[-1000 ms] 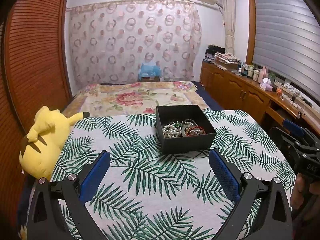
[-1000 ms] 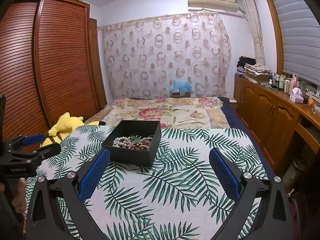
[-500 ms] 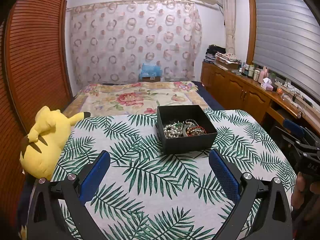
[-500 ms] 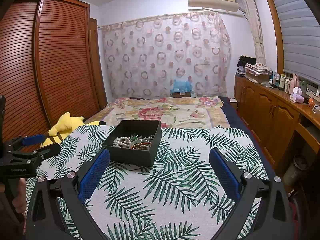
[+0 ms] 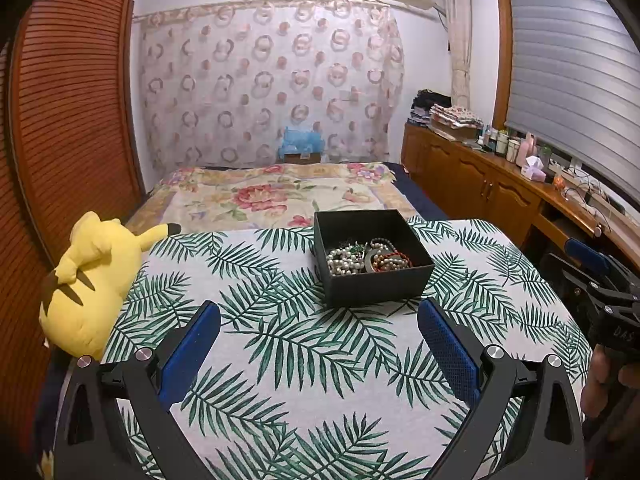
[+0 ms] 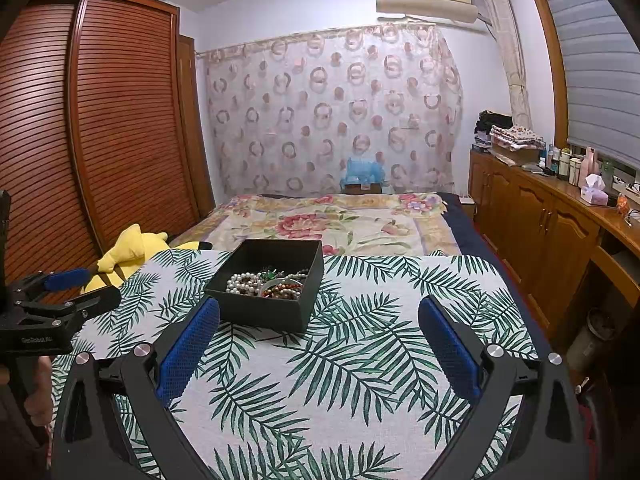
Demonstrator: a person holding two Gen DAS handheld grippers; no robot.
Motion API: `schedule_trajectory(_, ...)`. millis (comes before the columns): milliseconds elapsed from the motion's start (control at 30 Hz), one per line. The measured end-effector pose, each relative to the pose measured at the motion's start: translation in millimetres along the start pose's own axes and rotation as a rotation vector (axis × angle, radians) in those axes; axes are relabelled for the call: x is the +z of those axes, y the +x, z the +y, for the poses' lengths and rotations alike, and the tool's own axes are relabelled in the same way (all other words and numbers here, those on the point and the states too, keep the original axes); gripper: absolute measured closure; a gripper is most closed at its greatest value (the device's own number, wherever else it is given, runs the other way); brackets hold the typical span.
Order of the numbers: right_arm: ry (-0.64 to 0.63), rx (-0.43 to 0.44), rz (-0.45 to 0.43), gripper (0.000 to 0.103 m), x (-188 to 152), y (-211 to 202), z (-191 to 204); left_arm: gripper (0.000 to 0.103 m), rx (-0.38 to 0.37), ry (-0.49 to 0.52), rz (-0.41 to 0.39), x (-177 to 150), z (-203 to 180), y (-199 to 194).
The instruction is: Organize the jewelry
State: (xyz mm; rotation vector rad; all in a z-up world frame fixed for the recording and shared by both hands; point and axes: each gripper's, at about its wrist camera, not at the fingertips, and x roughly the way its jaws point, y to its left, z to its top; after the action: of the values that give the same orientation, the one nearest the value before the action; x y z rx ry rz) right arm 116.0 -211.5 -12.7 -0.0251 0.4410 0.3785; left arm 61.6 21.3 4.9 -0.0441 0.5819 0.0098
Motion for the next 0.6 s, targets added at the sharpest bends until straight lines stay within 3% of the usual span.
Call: schedule_trajectory(600,0.001,0.002,0.001,0.003,1.0,-0.4,-0.5,0.008,-0.003,0.003,0.002,-0.1,-1.7,-0.3)
